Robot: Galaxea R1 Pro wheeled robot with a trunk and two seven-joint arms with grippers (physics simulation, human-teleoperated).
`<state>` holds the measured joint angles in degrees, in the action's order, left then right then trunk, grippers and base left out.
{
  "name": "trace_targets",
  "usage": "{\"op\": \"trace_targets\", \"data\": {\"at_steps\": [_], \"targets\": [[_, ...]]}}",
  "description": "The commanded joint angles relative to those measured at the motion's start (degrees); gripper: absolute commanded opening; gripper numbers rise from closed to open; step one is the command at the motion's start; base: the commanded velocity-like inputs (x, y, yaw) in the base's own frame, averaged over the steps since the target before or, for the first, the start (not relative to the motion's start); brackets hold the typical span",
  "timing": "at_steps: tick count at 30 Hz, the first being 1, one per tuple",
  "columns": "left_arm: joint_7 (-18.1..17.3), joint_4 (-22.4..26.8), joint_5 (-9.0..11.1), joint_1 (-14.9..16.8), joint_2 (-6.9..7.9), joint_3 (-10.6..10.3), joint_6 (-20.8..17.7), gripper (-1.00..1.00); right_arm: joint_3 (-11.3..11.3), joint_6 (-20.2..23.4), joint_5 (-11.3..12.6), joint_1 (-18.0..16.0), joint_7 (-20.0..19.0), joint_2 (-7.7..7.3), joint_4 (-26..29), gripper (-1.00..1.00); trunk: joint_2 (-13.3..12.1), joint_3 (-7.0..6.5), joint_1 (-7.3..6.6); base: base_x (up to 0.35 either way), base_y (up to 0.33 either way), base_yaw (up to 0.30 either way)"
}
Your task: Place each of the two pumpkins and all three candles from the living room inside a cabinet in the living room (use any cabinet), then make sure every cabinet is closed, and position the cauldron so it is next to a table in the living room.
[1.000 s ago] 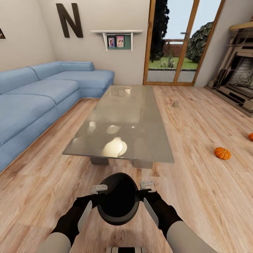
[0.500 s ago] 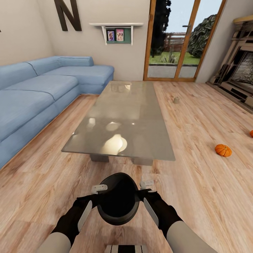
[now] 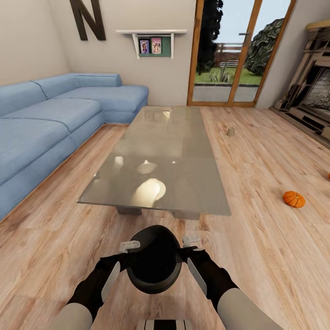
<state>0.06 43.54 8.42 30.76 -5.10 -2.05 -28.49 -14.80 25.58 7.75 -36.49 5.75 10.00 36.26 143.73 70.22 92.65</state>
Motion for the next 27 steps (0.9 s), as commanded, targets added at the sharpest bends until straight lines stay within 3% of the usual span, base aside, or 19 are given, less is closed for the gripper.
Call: {"op": "trace_targets", "data": {"at_steps": [1, 13, 27], "targets": [[0.03, 0.05, 1.25, 0.0, 0.0, -0.32, -0.25, -1.0, -0.25, 0.09, 2.1, -0.05, -2.24, 0.0, 3.91, -1.0, 0.02, 0.04, 0.0, 0.154, 0.0, 0.0], [0.03, 0.05, 1.25, -0.01, 0.0, -0.32, -0.25, -1.0, -0.31, 0.17, 3.8, -0.04, -2.24, 0.0, 3.91, -1.0, 0.02, -0.22, 0.0, 0.08, 0.0, -0.065], [0.03, 0.05, 1.2, -0.01, 0.0, -0.31, -0.25, -1.0, -0.31, 0.16, 3.94, -0.05, -2.24, 0.0, 3.91, -1.0, 0.02, -0.22, 0.0, 0.106, 0.0, -0.002]]}}
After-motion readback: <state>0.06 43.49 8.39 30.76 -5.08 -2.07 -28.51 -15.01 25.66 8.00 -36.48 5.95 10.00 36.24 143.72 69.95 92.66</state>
